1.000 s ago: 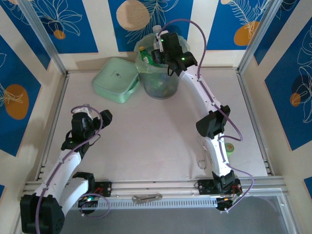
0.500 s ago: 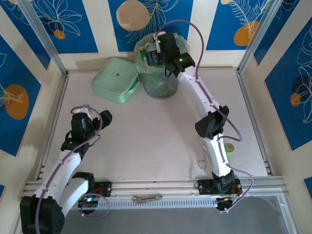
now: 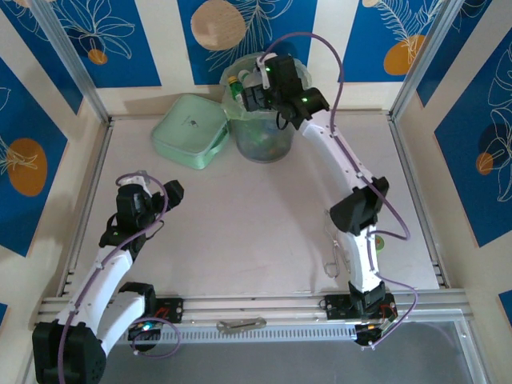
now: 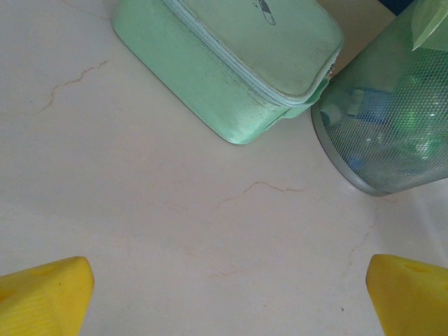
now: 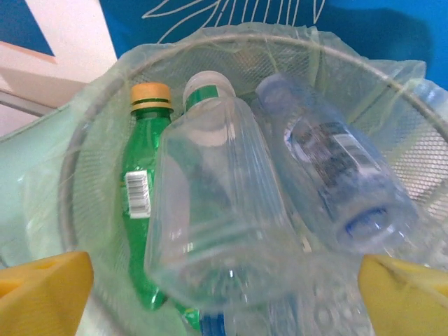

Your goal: Put the plastic bottles in the bin

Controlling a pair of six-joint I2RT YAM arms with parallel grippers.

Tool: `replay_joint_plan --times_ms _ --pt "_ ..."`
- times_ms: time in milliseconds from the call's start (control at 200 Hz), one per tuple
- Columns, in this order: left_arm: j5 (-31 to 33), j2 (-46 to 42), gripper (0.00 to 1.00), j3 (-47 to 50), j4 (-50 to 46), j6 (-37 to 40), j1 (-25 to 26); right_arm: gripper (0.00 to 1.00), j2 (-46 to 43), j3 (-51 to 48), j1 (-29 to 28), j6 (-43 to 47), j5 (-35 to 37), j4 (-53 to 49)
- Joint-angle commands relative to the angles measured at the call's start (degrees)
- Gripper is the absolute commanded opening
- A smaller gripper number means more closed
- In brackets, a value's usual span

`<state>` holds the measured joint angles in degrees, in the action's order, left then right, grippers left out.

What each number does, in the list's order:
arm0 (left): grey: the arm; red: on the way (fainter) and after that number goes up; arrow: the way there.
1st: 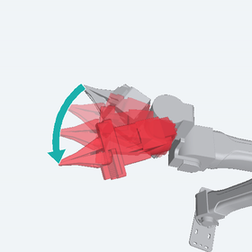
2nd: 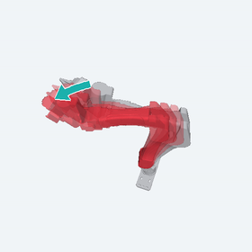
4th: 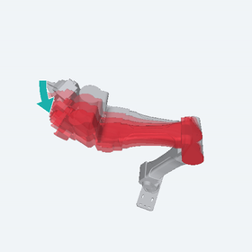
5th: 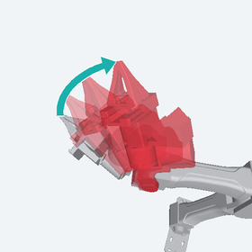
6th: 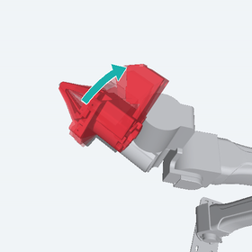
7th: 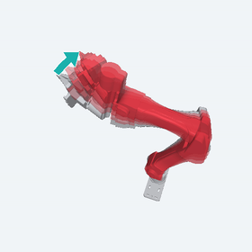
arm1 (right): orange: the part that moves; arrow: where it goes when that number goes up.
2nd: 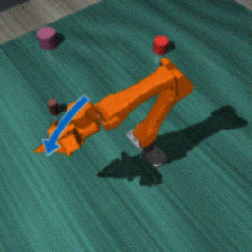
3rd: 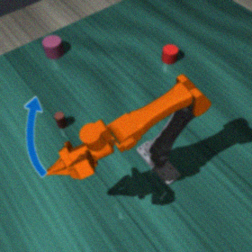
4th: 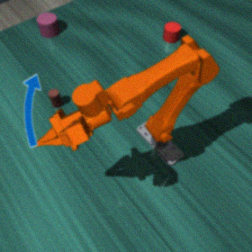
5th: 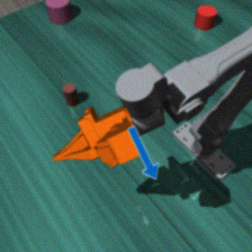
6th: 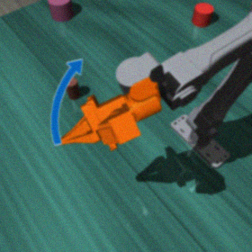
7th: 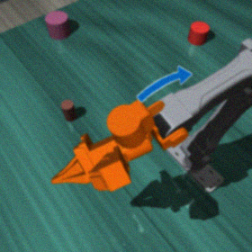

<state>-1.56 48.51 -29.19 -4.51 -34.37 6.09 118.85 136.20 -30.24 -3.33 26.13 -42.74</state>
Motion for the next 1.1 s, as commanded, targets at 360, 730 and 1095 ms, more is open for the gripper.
replay_joint_plan --times_ms 360,730,1095 --pt "12.55 0.12 0.99 -3.37 -1.99 5.19 -1.95 0.99 -40.44 -54.41 7.97 -5.01 -9.20 19.80" --pt "17.86 4.26 0.99 0.01 2.38 8.35 -2.20 0.99 -51.46 -91.57 20.60 -7.86 -10.01 35.12" --pt "20.21 11.33 1.00 0.51 6.52 10.96 -2.13 0.99 -43.45 -104.65 23.86 -7.19 -4.93 56.88"
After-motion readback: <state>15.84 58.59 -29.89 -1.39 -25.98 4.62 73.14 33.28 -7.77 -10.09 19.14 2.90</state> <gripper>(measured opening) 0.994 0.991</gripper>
